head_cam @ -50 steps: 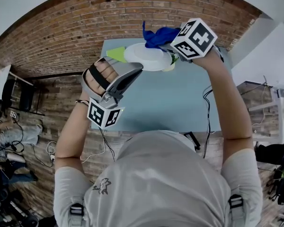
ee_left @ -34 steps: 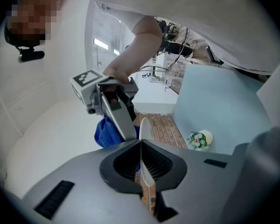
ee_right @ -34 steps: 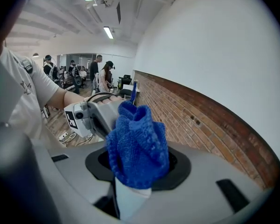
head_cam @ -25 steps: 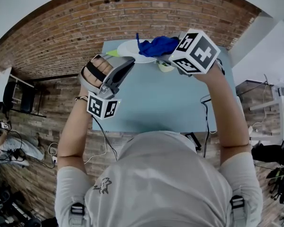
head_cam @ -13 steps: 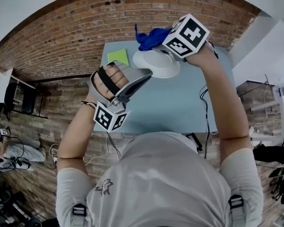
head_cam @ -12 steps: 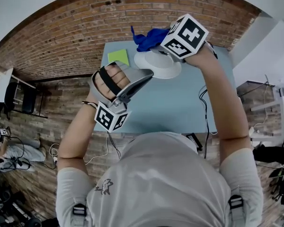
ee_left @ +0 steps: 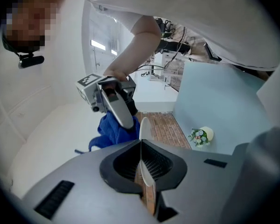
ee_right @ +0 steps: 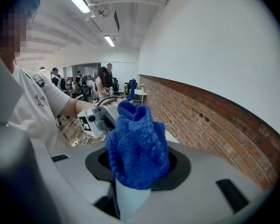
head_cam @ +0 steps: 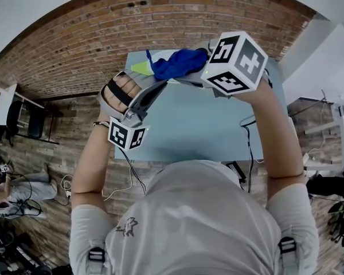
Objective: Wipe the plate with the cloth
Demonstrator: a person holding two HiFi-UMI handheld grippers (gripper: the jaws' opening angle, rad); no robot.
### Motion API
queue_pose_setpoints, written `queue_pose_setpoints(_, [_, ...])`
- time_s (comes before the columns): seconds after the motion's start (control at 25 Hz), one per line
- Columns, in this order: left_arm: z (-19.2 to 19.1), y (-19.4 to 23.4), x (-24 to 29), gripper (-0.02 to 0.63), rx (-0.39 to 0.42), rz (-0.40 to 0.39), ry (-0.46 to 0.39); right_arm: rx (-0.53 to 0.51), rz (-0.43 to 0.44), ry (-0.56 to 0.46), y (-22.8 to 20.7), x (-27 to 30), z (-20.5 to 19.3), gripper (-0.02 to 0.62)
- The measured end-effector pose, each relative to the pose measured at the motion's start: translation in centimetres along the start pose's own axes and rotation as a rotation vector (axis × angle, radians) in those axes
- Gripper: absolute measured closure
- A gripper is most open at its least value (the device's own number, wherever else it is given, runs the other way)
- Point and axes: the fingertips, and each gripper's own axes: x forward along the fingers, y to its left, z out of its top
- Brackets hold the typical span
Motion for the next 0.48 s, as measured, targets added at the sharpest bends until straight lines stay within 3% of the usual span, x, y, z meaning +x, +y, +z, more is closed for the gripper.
queue_pose_setpoints(0.24, [-1.5,0.5,-0.7,0.589,-0.011,0.015,0.033,0.091,-0.052,0.05,-3.1,-1.4,-3.9,0.439])
queue_pose_setpoints(0.48, [2.7,1.1,-1.1,0.588,0.018,0.032,-0.043,0.146,-0.113,0.105,-6.6,-1.0,-5.7,0.439])
